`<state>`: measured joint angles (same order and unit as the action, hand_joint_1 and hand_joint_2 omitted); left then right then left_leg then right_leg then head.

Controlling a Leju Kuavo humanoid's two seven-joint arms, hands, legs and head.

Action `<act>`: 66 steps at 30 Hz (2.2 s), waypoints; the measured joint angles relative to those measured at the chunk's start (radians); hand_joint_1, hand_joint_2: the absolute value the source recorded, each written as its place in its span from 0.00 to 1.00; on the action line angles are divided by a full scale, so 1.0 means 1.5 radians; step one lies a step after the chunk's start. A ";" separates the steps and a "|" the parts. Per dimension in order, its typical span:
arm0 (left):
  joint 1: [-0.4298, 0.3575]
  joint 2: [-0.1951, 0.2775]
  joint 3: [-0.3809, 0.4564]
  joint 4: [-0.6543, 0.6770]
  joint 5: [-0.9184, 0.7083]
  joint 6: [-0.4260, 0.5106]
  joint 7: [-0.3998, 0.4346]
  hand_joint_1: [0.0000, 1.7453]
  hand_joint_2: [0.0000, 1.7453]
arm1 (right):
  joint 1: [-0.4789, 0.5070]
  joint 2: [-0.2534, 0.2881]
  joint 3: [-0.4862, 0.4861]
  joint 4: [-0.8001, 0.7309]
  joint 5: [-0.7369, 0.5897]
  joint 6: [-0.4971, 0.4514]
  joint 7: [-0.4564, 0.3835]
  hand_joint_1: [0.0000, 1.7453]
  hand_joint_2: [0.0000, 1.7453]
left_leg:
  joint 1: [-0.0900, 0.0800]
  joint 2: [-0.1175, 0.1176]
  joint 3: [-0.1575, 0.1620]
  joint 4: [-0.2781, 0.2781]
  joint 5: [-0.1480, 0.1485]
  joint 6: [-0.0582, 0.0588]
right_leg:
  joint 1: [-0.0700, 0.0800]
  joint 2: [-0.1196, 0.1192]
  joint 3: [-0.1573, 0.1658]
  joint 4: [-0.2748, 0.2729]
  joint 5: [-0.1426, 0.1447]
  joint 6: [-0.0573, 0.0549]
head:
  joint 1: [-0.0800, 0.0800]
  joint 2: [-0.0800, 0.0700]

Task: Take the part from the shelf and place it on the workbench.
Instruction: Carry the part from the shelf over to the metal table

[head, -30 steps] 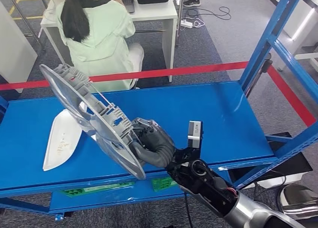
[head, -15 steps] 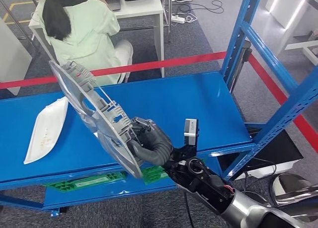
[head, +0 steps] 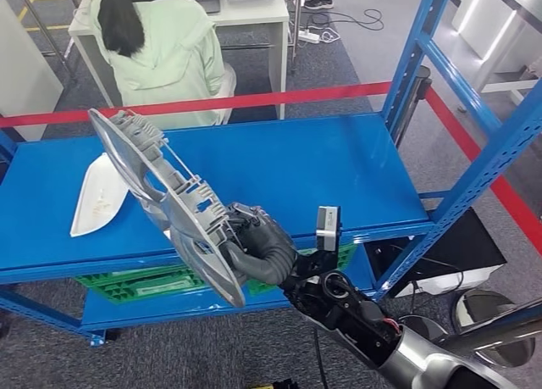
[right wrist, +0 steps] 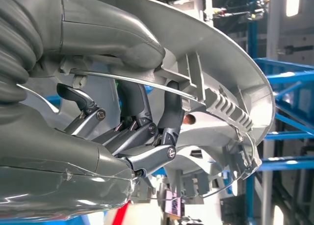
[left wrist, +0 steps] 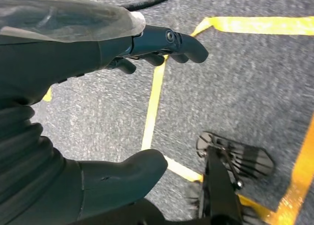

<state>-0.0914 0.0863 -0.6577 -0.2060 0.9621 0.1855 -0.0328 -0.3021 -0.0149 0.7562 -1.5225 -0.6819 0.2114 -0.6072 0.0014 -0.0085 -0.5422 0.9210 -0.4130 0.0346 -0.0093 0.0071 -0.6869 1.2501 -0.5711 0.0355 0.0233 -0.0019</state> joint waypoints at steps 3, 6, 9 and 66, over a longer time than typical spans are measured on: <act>0.000 0.000 0.000 0.000 0.003 0.000 0.000 0.00 1.00 | 0.000 0.000 0.000 0.004 0.002 0.002 0.003 1.00 1.00 | 0.000 -0.014 -0.030 0.006 0.020 -0.005 | 0.000 0.008 0.065 -0.051 0.040 -0.003 | 0.006 0.000; -0.001 -0.002 0.000 0.000 0.007 0.000 0.000 0.00 1.00 | -0.001 0.001 0.000 0.007 0.001 0.005 0.006 1.00 1.00 | 0.000 -0.031 -0.049 0.013 0.036 -0.015 | 0.000 0.042 0.156 -0.186 0.042 -0.012 | 0.010 0.000; 0.000 -0.001 -0.001 0.000 0.008 0.000 0.000 0.00 1.00 | -0.003 0.002 0.001 0.009 0.000 0.009 0.008 1.00 1.00 | 0.002 -0.048 -0.056 0.011 0.050 -0.027 | 0.003 0.030 0.160 -0.208 0.044 -0.022 | 0.009 0.000; 0.001 0.003 -0.013 0.000 0.034 0.010 -0.013 0.00 1.00 | -0.022 0.017 0.005 0.045 -0.012 0.039 0.012 1.00 1.00 | -0.001 -0.062 -0.016 0.019 -0.005 -0.008 | -0.001 0.037 0.085 -0.156 0.077 -0.017 | 0.014 0.000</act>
<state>-0.0901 0.0915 -0.6771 -0.2064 1.0124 0.1999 -0.0528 -0.3354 0.0107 0.7644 -1.4547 -0.6991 0.2693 -0.5887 0.0003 -0.1018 -0.5659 0.9500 -0.4206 0.0229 -0.0108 0.0629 -0.5599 1.0159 -0.4563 0.0095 0.0444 -0.0019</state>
